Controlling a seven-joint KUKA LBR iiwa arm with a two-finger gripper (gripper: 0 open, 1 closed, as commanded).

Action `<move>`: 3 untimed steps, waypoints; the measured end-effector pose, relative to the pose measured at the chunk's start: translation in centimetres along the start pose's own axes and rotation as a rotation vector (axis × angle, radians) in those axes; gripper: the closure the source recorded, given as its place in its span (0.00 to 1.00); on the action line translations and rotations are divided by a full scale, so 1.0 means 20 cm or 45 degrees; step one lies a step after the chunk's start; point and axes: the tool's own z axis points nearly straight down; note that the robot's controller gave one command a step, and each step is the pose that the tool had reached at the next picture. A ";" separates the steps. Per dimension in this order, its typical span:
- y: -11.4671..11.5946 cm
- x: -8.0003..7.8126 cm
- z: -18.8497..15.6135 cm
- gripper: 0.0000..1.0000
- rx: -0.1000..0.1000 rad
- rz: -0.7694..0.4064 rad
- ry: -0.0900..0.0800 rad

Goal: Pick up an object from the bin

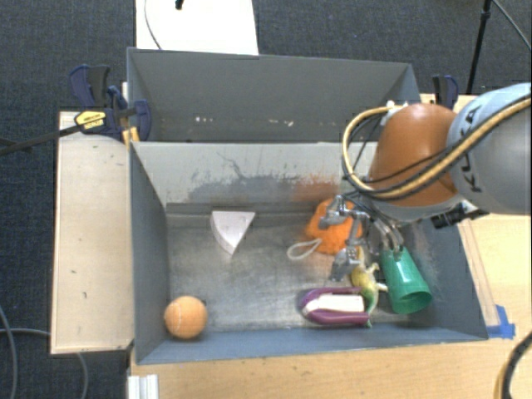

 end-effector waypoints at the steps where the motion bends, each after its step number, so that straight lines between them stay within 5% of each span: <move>1: -0.04 -0.12 0.31 0.00 -0.003 -0.196 0.002; 2: -0.04 -0.11 0.31 0.00 -0.006 -0.030 -0.002; 3: -0.04 -0.12 0.31 0.00 -0.001 -0.109 -0.001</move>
Offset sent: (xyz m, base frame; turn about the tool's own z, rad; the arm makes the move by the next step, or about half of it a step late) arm 0.0125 -0.0120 -0.0659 0.0356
